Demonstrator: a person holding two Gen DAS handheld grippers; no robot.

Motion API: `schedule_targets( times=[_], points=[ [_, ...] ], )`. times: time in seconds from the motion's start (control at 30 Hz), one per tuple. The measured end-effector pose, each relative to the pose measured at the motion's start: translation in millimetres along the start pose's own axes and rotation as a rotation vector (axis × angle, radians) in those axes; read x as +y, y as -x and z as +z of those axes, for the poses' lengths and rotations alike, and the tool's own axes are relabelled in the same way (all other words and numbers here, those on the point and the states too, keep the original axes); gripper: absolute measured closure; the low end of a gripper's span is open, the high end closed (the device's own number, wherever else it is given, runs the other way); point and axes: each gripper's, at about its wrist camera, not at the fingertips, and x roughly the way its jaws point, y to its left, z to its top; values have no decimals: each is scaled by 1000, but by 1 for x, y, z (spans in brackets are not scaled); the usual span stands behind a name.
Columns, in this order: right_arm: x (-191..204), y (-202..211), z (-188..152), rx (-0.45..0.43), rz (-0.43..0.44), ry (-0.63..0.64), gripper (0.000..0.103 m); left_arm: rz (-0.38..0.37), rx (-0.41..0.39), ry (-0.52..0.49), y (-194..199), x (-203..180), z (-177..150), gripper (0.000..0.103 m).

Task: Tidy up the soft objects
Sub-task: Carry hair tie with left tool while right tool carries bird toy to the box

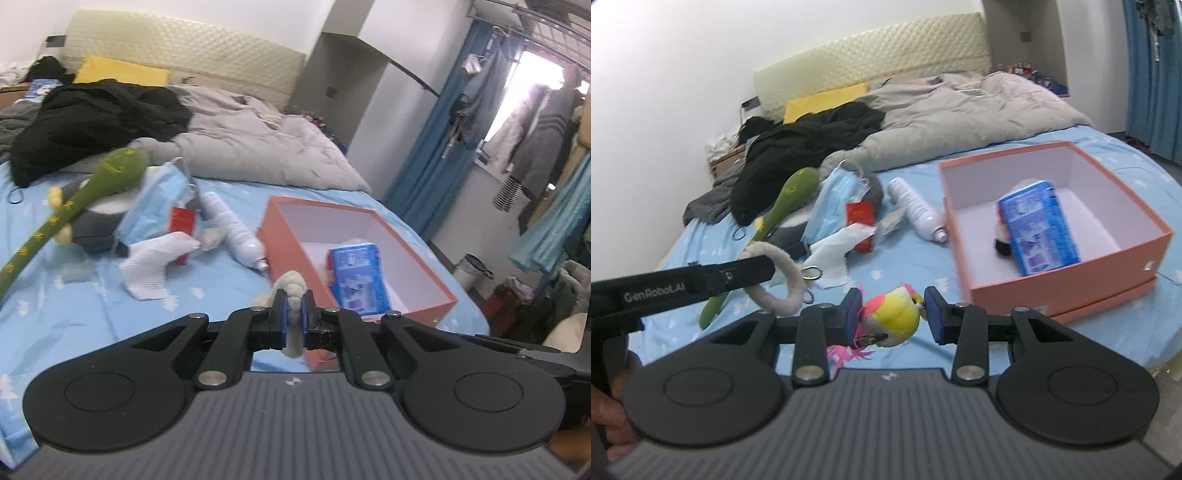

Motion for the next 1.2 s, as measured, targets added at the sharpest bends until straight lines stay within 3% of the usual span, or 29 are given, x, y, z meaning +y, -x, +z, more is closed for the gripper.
schedule_targets(
  times=[0.23,0.53,1.2],
  points=[
    [-25,21,6,-32,-42,-33,62,-41,19,-33,-16,-27,1,94],
    [-58,16,22,-32,-79,-72,62,-67,59,-53,-61,-47,17,94],
    [-151,-76,73,62,-172,-150,62,-116,253,-100,-249,-80,46,94]
  ],
)
